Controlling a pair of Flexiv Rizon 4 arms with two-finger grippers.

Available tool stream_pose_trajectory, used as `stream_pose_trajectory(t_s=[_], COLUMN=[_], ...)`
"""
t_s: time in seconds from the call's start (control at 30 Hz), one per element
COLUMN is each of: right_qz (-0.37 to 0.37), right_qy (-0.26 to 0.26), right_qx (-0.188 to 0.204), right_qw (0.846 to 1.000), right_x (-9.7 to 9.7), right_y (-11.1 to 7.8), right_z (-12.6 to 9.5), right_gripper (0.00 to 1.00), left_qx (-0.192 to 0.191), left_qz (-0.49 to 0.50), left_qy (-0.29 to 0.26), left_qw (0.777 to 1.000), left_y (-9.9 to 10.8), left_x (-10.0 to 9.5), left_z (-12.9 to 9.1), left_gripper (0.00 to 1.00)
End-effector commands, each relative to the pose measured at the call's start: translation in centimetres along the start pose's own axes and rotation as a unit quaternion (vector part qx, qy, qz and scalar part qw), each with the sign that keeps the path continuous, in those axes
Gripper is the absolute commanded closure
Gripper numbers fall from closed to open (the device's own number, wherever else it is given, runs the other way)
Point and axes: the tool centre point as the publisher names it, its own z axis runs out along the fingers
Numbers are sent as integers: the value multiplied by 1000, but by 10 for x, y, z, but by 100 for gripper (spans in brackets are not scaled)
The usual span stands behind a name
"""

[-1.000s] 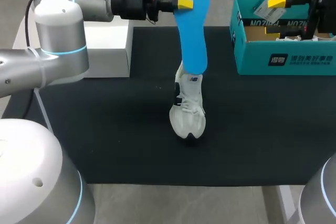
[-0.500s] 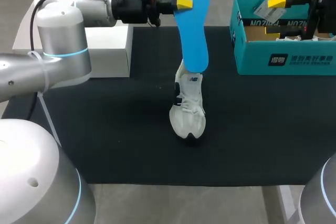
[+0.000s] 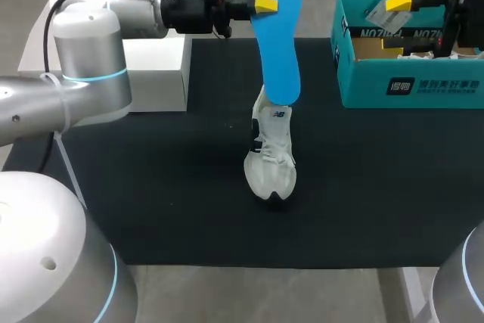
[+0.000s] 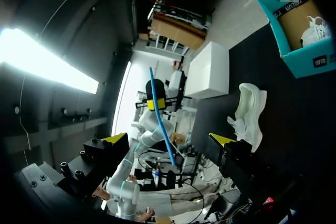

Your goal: Take the shoe out of the shoebox, open the shoe tongue, remove and reinsert the insole, then place the shoe into the shoebox

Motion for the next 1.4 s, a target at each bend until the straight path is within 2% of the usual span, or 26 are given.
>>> stream_pose_trajectory(t_s=[0.03, 0.07, 0.13, 0.17, 0.23, 0.63, 1.1, 1.4], right_qz=[0, 0, 0, 0, 0, 0, -4, -13], right_qy=[0, 0, 0, 0, 0, 0, 4, -16], right_qx=[0, 0, 0, 0, 0, 0, -6, -3], right_qw=[1000, 1000, 1000, 1000, 1000, 1000, 1000, 1000], right_x=[0, 0, 0, 0, 0, 0, 0, 5], right_y=[0, 0, 0, 0, 0, 0, 0, 1], right_z=[1, 1, 1, 1, 1, 1, 2, 1], right_gripper=[0, 0, 0, 0, 0, 0, 0, 0], left_qx=[15, 6, 5, -11, -8, -47, -34, -34], left_qz=[-61, -122, -163, -172, -177, -141, -129, -129], left_qy=[-19, -29, -37, -46, -40, -23, -13, -13], left_qw=[998, 992, 986, 984, 983, 989, 991, 991], left_y=[-4, -5, -5, -4, -3, 0, -4, -4], left_x=[-4, -9, -12, -14, -14, -5, 1, 1], left_z=[-2, -2, -3, -2, -2, 4, 7, 7], left_gripper=[100, 100, 100, 100, 100, 100, 100, 100])
